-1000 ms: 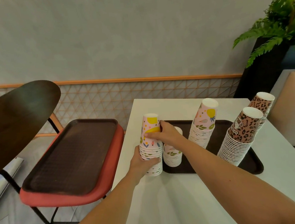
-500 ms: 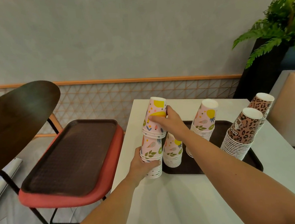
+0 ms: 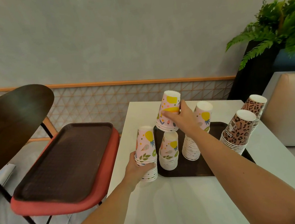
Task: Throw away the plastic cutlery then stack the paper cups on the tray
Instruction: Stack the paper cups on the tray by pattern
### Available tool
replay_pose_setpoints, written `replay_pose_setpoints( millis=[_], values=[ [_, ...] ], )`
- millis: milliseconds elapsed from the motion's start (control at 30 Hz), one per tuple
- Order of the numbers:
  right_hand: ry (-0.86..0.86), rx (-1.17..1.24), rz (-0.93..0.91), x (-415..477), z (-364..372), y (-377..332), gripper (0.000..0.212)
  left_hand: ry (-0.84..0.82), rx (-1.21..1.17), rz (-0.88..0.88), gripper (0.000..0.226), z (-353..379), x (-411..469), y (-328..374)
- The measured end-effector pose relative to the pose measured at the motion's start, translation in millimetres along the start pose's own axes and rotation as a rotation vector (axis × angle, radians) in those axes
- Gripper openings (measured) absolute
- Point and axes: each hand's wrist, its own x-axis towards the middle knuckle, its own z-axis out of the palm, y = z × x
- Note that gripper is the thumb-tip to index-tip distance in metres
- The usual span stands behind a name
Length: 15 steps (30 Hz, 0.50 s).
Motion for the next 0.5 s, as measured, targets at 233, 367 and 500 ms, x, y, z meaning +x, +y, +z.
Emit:
replay_pose_setpoints(
  millis=[233,367,500],
  values=[
    [-0.106,-0.066,0.09,-21.1,6.0,45.6,0.073,0.001,0.025,0.014,0.071,4.2,4.2,6.3],
    [-0.135,-0.101,0.101,-22.9,7.4,51.3,0.086,-0.001,0.048,0.028,0.073,4.7,4.4,9.2],
    [-0.081,-0.092,-0.015,-21.5,8.9,31.5,0.078,-0.01,0.068,0.042,0.073,6.3,4.4,13.6]
  ],
)
